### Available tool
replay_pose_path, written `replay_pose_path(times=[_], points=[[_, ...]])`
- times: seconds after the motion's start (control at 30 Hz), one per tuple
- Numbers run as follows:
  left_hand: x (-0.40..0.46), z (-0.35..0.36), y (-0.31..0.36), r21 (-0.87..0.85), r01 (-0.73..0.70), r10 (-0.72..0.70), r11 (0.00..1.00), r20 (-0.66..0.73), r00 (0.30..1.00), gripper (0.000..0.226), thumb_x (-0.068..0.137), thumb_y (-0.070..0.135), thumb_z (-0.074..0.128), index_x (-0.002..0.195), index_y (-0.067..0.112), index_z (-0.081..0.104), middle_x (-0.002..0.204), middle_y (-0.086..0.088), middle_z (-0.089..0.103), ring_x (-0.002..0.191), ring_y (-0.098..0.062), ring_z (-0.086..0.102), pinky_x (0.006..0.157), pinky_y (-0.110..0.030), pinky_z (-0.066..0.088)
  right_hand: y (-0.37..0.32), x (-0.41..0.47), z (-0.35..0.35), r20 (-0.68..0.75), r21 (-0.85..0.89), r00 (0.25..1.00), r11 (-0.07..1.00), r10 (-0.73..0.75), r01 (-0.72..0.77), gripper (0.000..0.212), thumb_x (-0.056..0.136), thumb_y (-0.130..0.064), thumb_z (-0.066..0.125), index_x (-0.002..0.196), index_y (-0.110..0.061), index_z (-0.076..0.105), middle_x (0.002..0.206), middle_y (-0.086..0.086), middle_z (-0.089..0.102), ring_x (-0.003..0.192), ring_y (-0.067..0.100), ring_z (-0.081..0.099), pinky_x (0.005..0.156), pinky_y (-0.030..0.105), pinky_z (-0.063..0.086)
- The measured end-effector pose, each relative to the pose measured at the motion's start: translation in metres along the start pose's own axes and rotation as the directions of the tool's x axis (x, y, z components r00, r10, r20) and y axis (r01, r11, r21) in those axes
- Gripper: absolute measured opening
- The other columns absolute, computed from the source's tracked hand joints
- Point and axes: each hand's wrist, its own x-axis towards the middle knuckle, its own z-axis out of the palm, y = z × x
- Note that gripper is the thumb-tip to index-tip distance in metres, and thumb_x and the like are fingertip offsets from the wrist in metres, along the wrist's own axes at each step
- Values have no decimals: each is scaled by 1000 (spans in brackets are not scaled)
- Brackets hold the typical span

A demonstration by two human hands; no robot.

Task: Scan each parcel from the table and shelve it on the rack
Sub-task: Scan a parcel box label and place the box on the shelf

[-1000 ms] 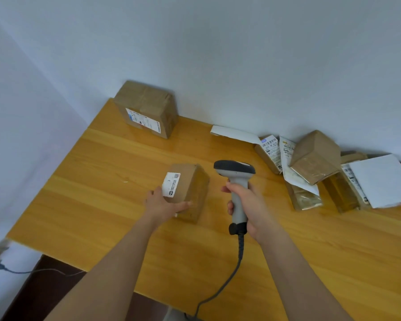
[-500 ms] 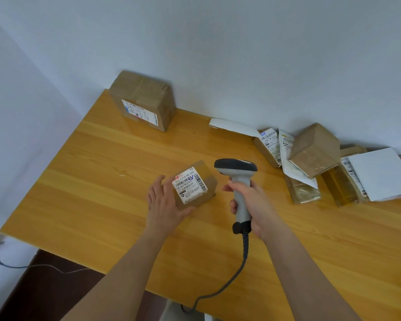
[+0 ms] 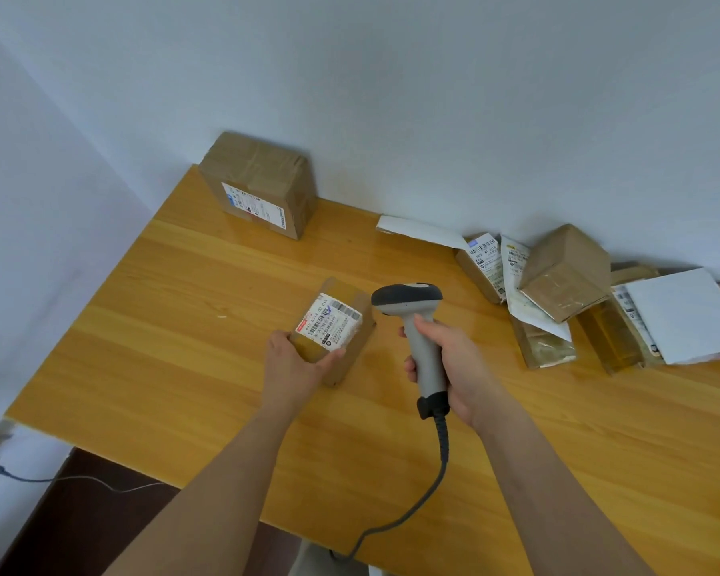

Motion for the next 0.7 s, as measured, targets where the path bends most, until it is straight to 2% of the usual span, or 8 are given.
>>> replay_pose_path(times=[0.07, 0.13, 0.23, 0.33, 0.4, 0.47, 0.6, 0.7], points=[[0, 9, 8, -21, 143, -144, 990, -50, 988, 88, 63, 54, 85, 120, 6, 37, 116, -6, 39, 116, -29, 43, 95, -41, 43, -1, 0, 2, 16, -41, 1000, 999, -7, 8, 20, 100, -28, 54, 107, -10, 60, 102, 11, 57, 57, 16, 54, 59, 31, 47], [0, 14, 16, -95, 231, -234, 968, -20, 972, 91, 64, 48, 87, 126, 8, 33, 128, -12, 35, 120, -33, 42, 99, -46, 43, -3, -2, 4, 47, -107, 999, 994, -18, 23, 22, 100, -29, 54, 110, -11, 60, 103, 12, 57, 57, 16, 54, 59, 30, 48], [3, 15, 24, -202, 210, -201, 957, 65, 977, 84, 72, 29, 86, 136, 16, 32, 131, -7, 26, 111, -27, 44, 94, -42, 50, -10, -5, 4, 108, -199, 994, 979, -25, 47, 23, 101, -30, 52, 113, -13, 61, 102, 10, 60, 58, 16, 55, 62, 32, 48], [12, 11, 28, -285, 212, -184, 935, 125, 975, 72, 80, 21, 79, 140, 25, 38, 132, -4, 25, 98, -22, 49, 85, -45, 57, -23, -8, 0, 146, -310, 989, 948, -31, 76, 26, 102, -32, 49, 114, -11, 62, 93, 11, 60, 58, 15, 56, 65, 33, 48], [15, 7, 32, -321, 248, -204, 914, 166, 965, 65, 88, 20, 71, 141, 31, 36, 131, -6, 29, 96, -23, 53, 72, -41, 60, -32, -10, -1, 160, -369, 986, 924, -46, 103, 27, 103, -31, 48, 114, -10, 62, 87, 9, 61, 58, 14, 56, 64, 32, 48], [17, 6, 36, -384, 301, -226, 873, 228, 947, 62, 94, 18, 63, 143, 36, 31, 130, -5, 42, 103, -30, 59, 61, -37, 59, -41, -14, -2, 175, -391, 983, 911, -62, 127, 26, 103, -30, 48, 113, -11, 62, 87, 3, 63, 59, 14, 55, 62, 30, 48], [22, 10, 44, -477, 331, -255, 814, 219, 942, 66, 94, 2, 58, 146, 32, 30, 125, -6, 55, 106, -29, 62, 75, -45, 60, -51, -24, -7, 192, -379, 978, 912, -87, 155, 25, 102, -29, 49, 113, -12, 63, 99, 3, 66, 58, 15, 54, 59, 29, 48], [25, 13, 48, -519, 351, -299, 780, 185, 936, 69, 91, -6, 58, 145, 29, 34, 122, -11, 59, 103, -31, 65, 75, -46, 60, -56, -32, -10, 202, -361, 976, 920, -84, 154, 27, 101, -28, 49, 113, -8, 63, 97, 6, 65, 54, 15, 53, 55, 28, 46]])
